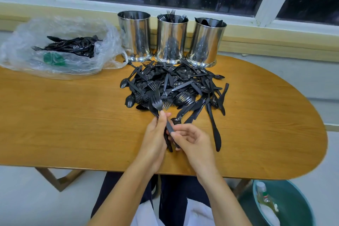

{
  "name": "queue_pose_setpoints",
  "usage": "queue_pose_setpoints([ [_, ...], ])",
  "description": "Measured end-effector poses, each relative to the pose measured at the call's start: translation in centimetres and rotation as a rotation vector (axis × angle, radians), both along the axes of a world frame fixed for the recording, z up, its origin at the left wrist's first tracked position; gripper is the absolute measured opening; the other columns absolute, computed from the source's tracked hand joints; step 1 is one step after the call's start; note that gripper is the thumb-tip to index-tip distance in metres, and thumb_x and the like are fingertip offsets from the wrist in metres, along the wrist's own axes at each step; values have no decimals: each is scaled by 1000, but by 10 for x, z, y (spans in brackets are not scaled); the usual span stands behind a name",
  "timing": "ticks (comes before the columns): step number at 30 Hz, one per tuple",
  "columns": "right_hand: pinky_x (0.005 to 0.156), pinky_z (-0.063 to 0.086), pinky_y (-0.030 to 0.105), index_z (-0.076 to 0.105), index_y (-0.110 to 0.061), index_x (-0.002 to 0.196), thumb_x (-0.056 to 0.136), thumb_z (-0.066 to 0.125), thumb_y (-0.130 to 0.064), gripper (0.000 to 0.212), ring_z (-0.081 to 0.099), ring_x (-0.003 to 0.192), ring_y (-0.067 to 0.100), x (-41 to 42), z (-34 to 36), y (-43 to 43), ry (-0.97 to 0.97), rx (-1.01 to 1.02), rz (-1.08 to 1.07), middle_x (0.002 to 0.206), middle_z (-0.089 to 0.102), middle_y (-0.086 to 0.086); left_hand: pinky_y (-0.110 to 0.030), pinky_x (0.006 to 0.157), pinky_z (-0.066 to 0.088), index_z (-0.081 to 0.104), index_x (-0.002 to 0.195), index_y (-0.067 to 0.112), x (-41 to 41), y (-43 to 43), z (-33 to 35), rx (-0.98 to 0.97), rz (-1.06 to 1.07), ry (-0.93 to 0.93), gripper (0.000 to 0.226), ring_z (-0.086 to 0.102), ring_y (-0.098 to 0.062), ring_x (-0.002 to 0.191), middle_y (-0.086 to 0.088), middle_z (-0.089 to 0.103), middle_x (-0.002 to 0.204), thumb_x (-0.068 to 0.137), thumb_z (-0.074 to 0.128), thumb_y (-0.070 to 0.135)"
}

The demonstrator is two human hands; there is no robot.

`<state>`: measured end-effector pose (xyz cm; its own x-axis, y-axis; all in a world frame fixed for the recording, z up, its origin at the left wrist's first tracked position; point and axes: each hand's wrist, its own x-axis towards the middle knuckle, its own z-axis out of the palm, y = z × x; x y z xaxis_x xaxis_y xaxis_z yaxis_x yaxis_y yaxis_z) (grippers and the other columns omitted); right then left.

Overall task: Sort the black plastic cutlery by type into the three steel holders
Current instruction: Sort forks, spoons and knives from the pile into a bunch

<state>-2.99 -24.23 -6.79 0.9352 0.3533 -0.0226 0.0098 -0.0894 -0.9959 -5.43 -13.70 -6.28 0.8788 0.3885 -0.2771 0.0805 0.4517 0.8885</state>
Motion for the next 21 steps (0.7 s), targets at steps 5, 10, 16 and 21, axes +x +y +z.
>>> queue_pose_setpoints([
  [5,66,52,20,73,-24,88,84,71,-10,14,63,74,3,2,-7,0,-99,-96,6,78,69,-6,-30,65,47,60,105,16,1,1,-3,52,65,-35,26,50,-17,77,-1,50,84,103,40,33],
  [10,70,44,7,70,-25,86,85,70,-12,13,58,79,-5,21,-7,-28,-353,-313,-197,84,65,-12,-30,66,38,56,94,18,0,5,-3,65,128,-32,27,45,-12,70,5,51,71,106,35,32],
  [16,85,38,20,60,-12,127,90,64,-34,43,49,109,13,39,-17,-61,-399,-790,-316,113,55,-2,-36,74,40,53,92,19,1,6,-5,55,115,-46,29,45,-13,69,6,53,69,106,32,32],
  [21,76,34,22,58,-16,130,95,58,-25,36,45,112,16,36,-16,-53,-449,-899,-327,118,60,-1,-39,86,53,50,92,15,2,2,-1,-63,88,-93,27,58,-14,70,3,55,68,105,34,31],
])
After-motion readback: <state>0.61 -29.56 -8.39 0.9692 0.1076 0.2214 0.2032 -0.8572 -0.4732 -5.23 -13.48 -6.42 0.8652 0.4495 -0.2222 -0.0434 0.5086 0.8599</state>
